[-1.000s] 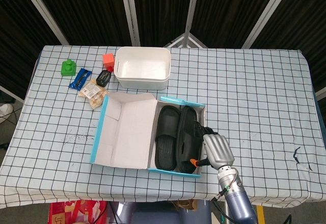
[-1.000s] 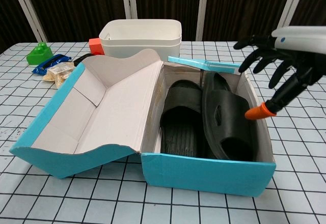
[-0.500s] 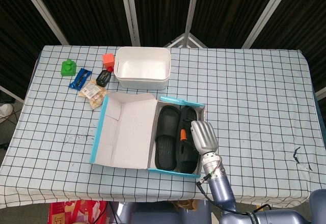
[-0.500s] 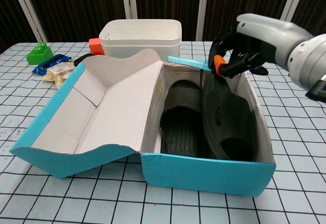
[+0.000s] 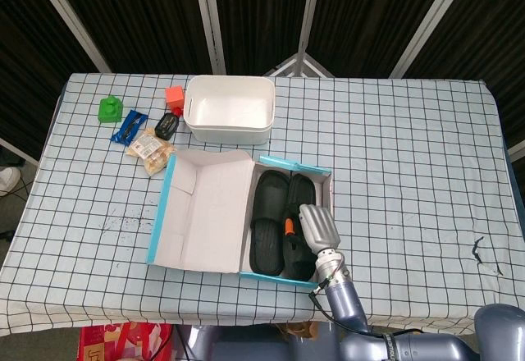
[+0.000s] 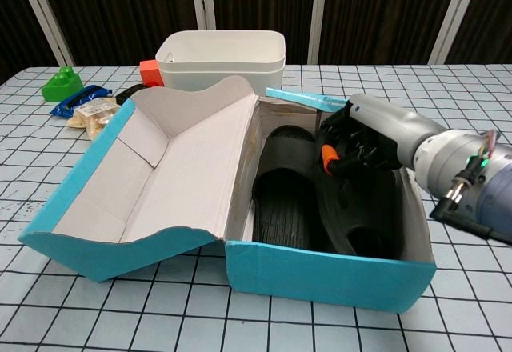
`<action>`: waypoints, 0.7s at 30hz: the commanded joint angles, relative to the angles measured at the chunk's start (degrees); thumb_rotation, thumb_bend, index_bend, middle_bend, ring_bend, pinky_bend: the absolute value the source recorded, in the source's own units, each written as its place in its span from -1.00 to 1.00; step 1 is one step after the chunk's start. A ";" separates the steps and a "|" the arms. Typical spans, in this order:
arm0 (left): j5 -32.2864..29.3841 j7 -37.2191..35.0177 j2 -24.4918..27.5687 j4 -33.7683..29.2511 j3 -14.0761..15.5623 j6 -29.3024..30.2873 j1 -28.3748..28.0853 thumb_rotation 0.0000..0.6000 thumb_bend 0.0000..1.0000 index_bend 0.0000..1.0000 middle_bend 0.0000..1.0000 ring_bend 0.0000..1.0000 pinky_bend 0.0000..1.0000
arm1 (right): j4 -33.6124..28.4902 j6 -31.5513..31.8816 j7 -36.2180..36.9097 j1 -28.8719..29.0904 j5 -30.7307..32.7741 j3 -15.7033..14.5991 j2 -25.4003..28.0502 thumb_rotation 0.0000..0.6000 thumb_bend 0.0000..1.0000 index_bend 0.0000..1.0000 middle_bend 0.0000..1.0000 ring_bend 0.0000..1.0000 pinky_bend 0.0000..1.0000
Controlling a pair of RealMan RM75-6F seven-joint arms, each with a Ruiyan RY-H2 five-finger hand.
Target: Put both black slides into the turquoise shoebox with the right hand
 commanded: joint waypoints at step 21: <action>0.67 -0.55 0.13 -0.13 0.15 0.39 0.13 1.00 -0.27 -0.94 -1.00 -1.00 -1.00 | -8.40 3.70 -2.26 -0.16 -9.68 1.99 -1.42 1.00 0.29 0.28 0.00 0.20 0.96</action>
